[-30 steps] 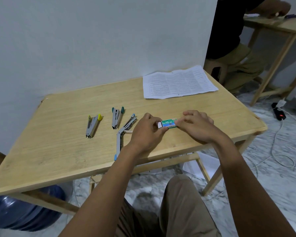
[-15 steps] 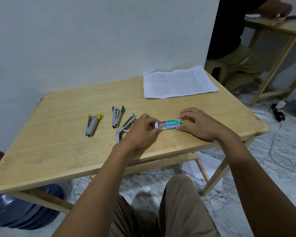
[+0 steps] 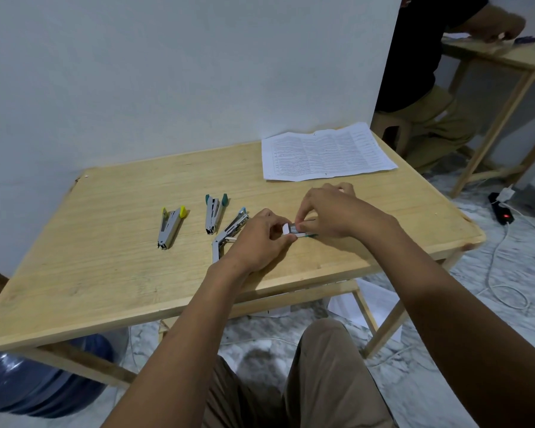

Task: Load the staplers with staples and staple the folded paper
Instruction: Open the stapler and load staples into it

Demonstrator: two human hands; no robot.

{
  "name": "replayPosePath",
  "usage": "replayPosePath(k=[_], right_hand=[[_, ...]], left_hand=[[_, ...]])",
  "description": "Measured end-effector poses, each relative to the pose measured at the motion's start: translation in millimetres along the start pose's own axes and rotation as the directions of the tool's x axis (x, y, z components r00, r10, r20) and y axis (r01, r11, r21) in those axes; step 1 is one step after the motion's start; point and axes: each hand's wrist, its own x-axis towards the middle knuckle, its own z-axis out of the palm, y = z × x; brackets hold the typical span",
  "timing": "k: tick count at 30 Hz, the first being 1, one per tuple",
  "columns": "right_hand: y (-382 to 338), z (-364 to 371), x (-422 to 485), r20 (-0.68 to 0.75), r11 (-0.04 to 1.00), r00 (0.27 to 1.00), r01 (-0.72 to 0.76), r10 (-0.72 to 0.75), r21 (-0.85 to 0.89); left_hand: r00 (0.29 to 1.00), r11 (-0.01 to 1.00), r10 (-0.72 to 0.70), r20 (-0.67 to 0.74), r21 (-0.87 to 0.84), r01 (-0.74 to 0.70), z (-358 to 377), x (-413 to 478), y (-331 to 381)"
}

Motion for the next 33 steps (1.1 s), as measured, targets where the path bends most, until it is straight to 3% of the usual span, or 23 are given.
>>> replayPosePath(k=[5,11,13,16,20,24,26,27,29,31,33], right_hand=[[-13,-8,7,0.012,0.991,0.999,0.046,-0.045,-0.124],[-15,-10,4,0.023,0.991,0.996,0.085,-0.083,-0.107],[-13,-11,0,-0.008,0.998,0.998,0.064,-0.064,-0.013],[-6,-13,-9,-0.085,0.965,0.996,0.007,0.015,0.261],[2,-9,-27,-0.203,0.812,0.965,-0.016,0.165,0.583],[6,-2,-38,-0.253,0.655,0.913,-0.021,0.321,0.755],[5,-1,-42,-0.257,0.602,0.901,-0.006,0.350,0.799],[5,0,-44,-0.259,0.585,0.899,0.003,0.354,0.811],[4,1,-45,-0.260,0.557,0.898,0.021,0.355,0.830],[2,1,-46,-0.253,0.520,0.901,0.037,0.352,0.854],[-2,2,-46,-0.239,0.487,0.911,0.050,0.336,0.872]], left_hand=[[1.000,1.000,0.005,0.005,0.005,-0.005,-1,1,0],[1.000,1.000,-0.012,0.000,-0.016,0.012,-1,1,1],[1.000,1.000,-0.013,0.002,-0.010,0.013,-1,1,1],[1.000,1.000,-0.023,0.000,-0.011,0.023,0,2,0],[0.999,1.000,-0.030,0.020,0.001,0.030,-1,2,3],[0.995,0.996,-0.052,0.086,0.075,0.045,-3,5,12],[0.988,0.996,-0.093,0.123,0.027,0.090,-8,3,17],[0.990,0.994,-0.106,0.097,-0.026,0.109,-13,2,20],[0.991,0.993,-0.097,-0.097,-0.078,0.090,-28,-1,21],[0.942,0.995,-0.099,-0.320,-0.023,0.096,-44,-3,15],[0.912,0.971,-0.181,-0.369,0.079,0.225,-57,-4,5]])
